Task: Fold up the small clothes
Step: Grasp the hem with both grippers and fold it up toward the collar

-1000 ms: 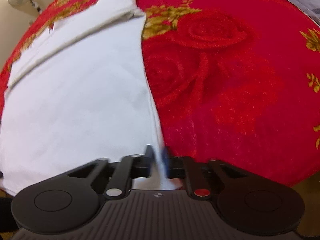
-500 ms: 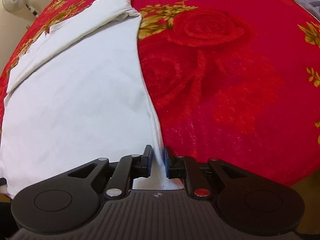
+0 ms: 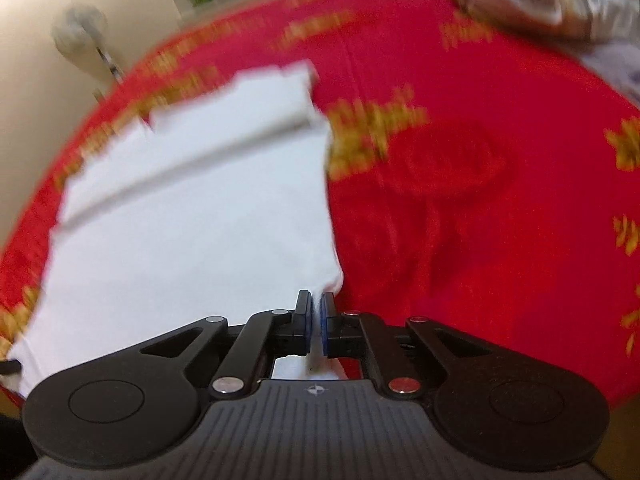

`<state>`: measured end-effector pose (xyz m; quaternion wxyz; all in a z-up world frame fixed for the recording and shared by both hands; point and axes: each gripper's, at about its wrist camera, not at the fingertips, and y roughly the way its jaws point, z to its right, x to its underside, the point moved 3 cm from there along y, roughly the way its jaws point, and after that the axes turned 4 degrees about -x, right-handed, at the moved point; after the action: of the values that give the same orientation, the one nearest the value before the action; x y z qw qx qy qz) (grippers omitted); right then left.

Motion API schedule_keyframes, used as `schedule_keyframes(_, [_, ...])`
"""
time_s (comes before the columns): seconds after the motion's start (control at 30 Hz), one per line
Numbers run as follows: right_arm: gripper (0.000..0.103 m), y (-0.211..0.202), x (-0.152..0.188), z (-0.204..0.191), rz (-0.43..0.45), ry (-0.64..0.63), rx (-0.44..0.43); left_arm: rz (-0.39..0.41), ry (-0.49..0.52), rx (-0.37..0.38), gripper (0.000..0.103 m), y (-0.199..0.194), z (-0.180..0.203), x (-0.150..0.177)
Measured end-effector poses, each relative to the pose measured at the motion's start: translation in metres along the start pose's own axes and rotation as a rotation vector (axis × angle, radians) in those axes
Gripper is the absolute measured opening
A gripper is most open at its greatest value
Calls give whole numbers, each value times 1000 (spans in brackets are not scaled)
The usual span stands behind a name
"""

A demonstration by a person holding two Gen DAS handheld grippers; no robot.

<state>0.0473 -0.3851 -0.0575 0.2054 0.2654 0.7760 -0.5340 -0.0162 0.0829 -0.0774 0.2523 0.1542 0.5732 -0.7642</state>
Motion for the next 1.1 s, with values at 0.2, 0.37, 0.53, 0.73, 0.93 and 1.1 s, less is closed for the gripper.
schedule_keyframes(0.2, [3,-72,-31,-9,206,44,-149,171,46,67,2,-70,11,-26])
schedule_keyframes(0.37, [3,-130,-37,-5,332,107,-250,319,39,178,2,-153,2,-39])
schedule_keyframes(0.53, [3,-192,-22,2,441,167,-340,393,23,280,3,-201,-12,-35])
schedule_keyframes(0.73, [3,-132,-38,20,293,231,-272,249,-58,217,3,-116,-23,-73])
schedule_keyframes(0.93, [3,-12,-93,42,104,278,-184,94,-31,114,3,-1,-34,-147])
schedule_keyframes(1.1, [3,64,-116,48,35,238,-112,36,15,17,3,71,-47,-160])
